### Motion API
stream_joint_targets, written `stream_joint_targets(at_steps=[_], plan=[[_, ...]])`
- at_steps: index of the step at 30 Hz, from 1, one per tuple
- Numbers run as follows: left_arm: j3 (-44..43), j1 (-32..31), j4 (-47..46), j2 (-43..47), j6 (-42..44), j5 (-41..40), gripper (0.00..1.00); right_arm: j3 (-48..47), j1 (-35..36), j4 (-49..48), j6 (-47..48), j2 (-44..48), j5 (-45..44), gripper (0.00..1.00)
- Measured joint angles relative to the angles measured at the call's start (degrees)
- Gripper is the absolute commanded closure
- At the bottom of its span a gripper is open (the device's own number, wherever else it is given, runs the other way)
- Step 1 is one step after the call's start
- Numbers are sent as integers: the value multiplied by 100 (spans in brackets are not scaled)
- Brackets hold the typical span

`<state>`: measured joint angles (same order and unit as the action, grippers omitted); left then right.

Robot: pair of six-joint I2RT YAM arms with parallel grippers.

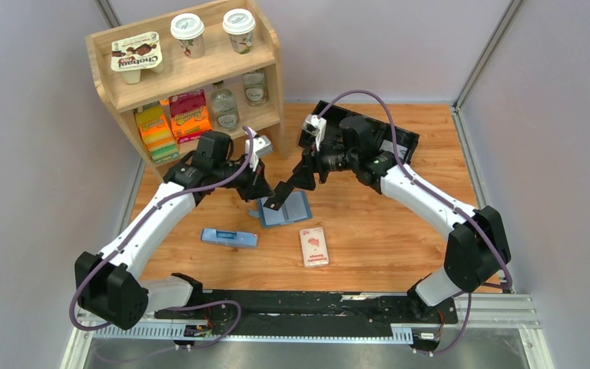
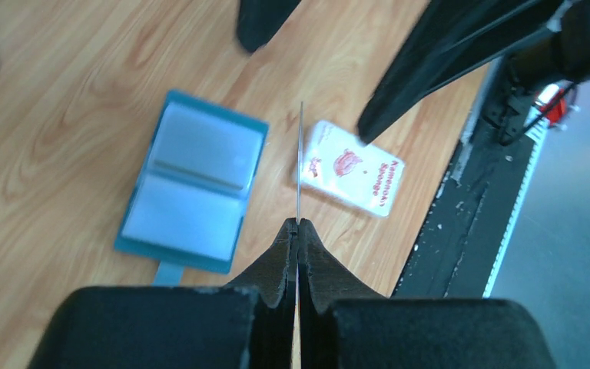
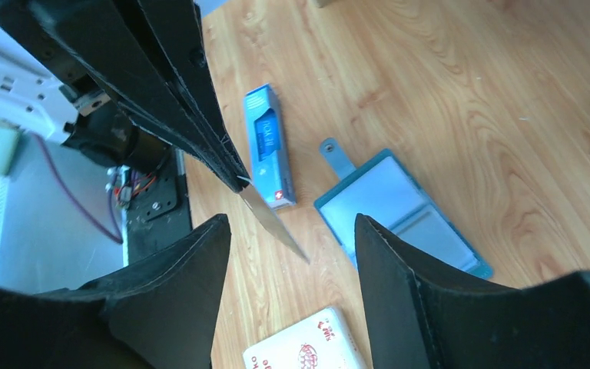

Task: Take the credit cards out of the card holder
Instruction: Place the credit card in the storage box.

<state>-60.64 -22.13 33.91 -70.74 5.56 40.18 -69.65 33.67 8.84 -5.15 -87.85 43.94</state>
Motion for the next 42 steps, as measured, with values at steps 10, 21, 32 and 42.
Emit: stream_joint_targets(at_steps=[10,21,32,42], plan=[[-417,-188,127,9,584,702,100,-68,79,505,586,-2,828,69],[-186,-243,-492,98,223,-57,64,-243,-33,811,638,-136,1040,100],[791,-247,-1335,730,-1488,-3694,49,-264,-695,546,-1032,-420,-1287,100],[1141,-243,-1274,741,-2507,-4494,41,-798,-1051,144,-2649,-1399,-4122,100]])
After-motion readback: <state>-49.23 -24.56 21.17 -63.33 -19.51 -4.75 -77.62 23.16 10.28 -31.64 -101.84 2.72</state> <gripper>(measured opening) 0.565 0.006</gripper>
